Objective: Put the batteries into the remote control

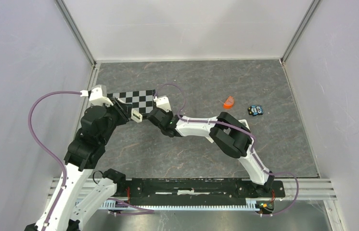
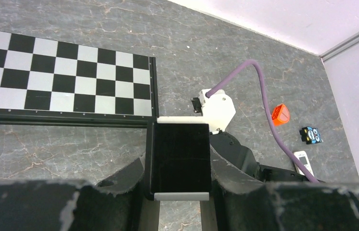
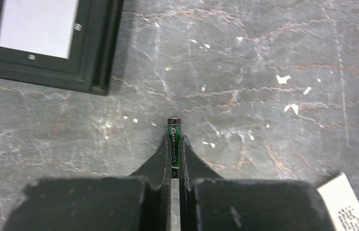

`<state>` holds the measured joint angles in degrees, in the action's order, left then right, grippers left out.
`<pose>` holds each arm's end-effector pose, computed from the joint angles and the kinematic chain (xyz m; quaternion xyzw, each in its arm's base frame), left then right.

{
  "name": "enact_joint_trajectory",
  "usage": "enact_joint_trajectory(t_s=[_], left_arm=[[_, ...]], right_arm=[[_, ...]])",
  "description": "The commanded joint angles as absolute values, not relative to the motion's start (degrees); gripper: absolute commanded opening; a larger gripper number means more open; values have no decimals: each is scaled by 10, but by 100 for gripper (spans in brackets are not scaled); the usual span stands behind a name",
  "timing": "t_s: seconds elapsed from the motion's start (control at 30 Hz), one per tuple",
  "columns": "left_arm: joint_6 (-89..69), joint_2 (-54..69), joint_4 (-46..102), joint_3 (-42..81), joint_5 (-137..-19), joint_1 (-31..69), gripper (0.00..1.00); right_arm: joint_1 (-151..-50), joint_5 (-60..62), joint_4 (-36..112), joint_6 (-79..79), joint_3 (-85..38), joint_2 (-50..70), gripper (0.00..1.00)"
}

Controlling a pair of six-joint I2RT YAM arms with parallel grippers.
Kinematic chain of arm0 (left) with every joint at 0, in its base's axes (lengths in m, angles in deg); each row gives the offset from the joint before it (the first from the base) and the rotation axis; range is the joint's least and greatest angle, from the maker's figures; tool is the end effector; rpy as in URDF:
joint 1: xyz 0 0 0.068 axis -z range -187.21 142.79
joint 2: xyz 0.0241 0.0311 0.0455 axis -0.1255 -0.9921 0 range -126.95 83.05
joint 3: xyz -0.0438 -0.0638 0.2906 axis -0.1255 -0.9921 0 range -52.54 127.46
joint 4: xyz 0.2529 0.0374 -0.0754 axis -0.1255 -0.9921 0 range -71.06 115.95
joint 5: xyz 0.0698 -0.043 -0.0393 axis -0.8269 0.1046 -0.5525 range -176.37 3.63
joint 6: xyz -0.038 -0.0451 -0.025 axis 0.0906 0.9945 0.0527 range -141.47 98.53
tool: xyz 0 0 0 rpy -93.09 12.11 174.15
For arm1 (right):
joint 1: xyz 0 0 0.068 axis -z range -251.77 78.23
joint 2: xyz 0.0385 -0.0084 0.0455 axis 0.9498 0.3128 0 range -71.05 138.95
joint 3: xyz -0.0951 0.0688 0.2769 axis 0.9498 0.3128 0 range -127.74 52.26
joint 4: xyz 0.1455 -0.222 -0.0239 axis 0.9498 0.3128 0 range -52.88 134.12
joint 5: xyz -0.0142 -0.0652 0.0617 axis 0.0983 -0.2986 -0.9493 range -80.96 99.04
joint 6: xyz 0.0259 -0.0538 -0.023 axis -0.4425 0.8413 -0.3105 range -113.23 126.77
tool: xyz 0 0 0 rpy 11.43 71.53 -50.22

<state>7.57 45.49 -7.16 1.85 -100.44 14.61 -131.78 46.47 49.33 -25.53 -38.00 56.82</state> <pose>0.1228 -0.0361 0.3877 -0.1233 0.7879 -0.1671 0.5798 0.2800 0.4248 0.1527 -0.1061 0.8900 0.0259 0.4427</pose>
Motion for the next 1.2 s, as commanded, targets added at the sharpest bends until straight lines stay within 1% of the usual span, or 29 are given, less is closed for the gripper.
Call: enact_joint_trajectory(t_s=[0.0, 0.2, 0.3, 0.47, 0.67, 0.7, 0.8, 0.9, 0.93, 1.03, 1.1, 1.17], left_arm=[[66, 450, -38, 17, -983, 144, 2], [75, 446, -29, 9, -959, 145, 2], [82, 442, -21, 4, -945, 144, 2], [90, 438, -13, -6, -933, 145, 2], [92, 434, -11, -9, -930, 145, 2], [92, 434, -11, -10, -930, 144, 2], [89, 432, -11, -9, -928, 145, 2], [83, 431, -11, -5, -928, 144, 2], [81, 429, -12, -3, -929, 145, 2], [74, 426, -20, 8, -939, 144, 2], [69, 425, -22, 13, -941, 144, 2], [67, 424, -24, 19, -941, 145, 2]], right_arm=[[-1320, 501, 538, -283, -338, 517, 0], [-1318, 493, 531, -380, -206, 398, 5], [-1318, 490, 578, -462, -174, 365, 6], [-1318, 471, 625, -567, -140, 346, 7], [-1318, 463, 655, -622, -150, 362, 8], [-1317, 464, 654, -625, -150, 361, 12], [-1317, 470, 642, -622, -145, 348, 35], [-1314, 472, 638, -603, -146, 333, 51], [-1314, 476, 640, -594, -148, 324, 54], [-1309, 494, 602, -486, -143, 292, 63], [-1299, 473, 535, -341, -129, 259, 65], [-1279, 412, 481, -179, -113, 231, 65]])
